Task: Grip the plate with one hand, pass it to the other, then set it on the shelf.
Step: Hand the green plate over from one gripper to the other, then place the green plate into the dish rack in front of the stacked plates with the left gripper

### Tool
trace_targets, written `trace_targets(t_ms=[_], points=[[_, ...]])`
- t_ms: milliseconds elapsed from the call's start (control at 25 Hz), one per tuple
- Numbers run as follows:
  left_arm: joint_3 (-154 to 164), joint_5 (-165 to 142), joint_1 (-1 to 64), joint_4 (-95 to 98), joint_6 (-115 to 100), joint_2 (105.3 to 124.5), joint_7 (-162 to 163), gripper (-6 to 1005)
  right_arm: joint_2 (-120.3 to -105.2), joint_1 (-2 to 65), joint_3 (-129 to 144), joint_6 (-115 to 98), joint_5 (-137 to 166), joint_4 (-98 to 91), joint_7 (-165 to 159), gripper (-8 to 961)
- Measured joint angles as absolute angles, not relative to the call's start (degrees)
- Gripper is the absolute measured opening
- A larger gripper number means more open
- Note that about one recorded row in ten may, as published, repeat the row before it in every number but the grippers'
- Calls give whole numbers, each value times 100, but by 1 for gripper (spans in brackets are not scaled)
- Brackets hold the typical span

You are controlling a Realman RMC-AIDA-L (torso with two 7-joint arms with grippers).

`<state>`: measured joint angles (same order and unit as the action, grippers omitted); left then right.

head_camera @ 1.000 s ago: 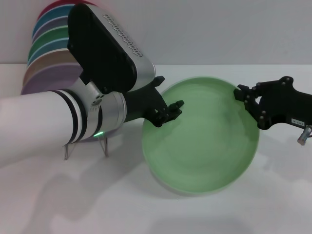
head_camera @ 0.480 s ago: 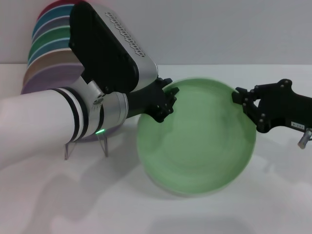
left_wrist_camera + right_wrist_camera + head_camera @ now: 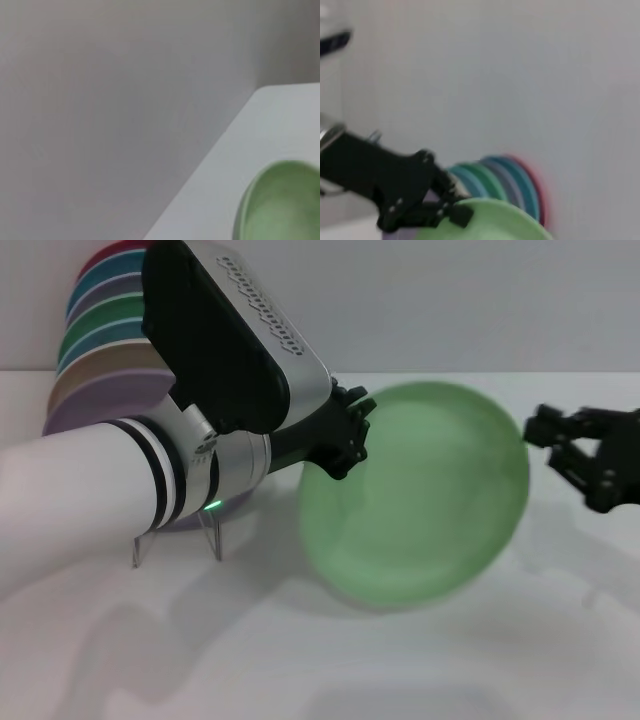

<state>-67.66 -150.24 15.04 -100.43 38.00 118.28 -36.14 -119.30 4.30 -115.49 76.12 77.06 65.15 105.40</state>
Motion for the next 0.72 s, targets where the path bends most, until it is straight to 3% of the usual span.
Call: trace_targets(t_ms=[200,320,560,720], points=[[-6765,-15025,1421,-10198,3657,11820,-3681,65,-11950,427,-12375,8177,7272,5580,10900,120],[-6679,-15014,1179,-10288,2977,11806,-4006,56,-11960,459,-12988,8355,7116,4837,11140,289],[-6071,-15012,557,-10328,943,11773,-4966,46,-11957,535,-13657,8584,7049,4107,11465,524],[-5347,-15113,230,-9977,-1092,11666,-5522,45,-11958,541,-13671,8584,7055,4074,11469,568]])
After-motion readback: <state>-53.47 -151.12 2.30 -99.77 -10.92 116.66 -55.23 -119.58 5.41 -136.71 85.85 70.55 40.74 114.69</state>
